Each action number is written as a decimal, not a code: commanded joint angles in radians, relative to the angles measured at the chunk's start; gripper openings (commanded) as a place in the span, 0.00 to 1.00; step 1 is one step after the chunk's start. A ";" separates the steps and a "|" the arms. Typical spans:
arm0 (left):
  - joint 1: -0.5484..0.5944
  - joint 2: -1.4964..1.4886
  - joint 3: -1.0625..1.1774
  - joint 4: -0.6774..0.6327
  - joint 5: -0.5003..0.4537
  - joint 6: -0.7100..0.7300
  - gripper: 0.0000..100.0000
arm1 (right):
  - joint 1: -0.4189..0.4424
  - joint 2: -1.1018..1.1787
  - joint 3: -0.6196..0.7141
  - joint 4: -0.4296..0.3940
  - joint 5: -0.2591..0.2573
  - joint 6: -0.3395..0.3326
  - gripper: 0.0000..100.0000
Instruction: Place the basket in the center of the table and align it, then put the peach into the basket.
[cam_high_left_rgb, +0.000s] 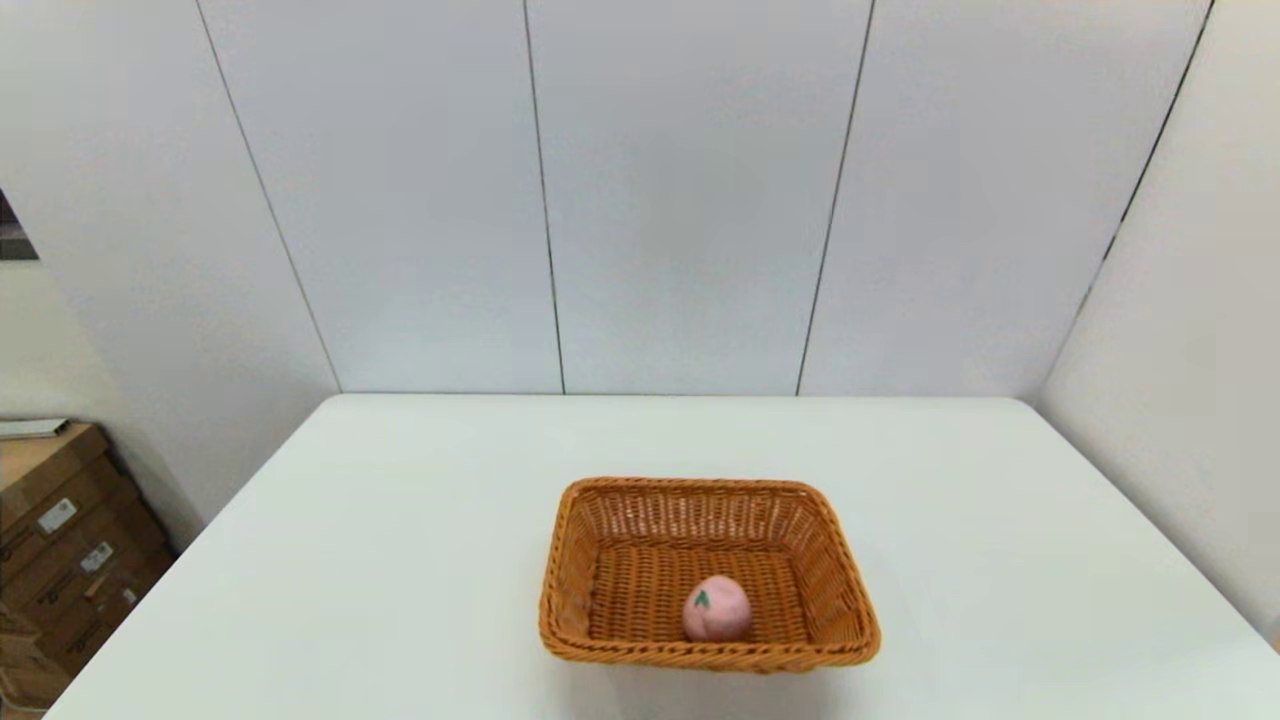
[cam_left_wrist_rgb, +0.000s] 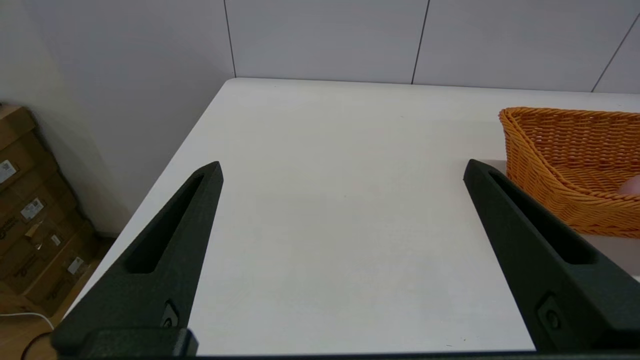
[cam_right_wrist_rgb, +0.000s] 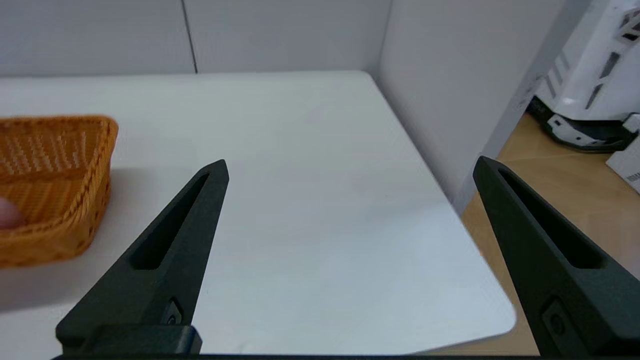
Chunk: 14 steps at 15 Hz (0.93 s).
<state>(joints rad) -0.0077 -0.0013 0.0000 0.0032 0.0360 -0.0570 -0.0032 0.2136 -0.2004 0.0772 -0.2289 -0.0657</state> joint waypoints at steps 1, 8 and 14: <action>0.000 0.000 0.000 0.000 -0.001 0.000 1.00 | 0.003 -0.189 0.104 0.013 0.134 -0.009 1.00; 0.000 0.000 0.000 -0.002 -0.001 0.013 1.00 | 0.005 -0.215 0.180 -0.010 0.261 -0.059 1.00; 0.000 0.000 0.000 -0.002 -0.001 0.002 1.00 | 0.005 -0.215 0.199 -0.085 0.221 0.066 1.00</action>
<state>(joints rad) -0.0077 -0.0013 0.0000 0.0017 0.0345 -0.0547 0.0013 -0.0004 -0.0032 -0.0066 0.0036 -0.0177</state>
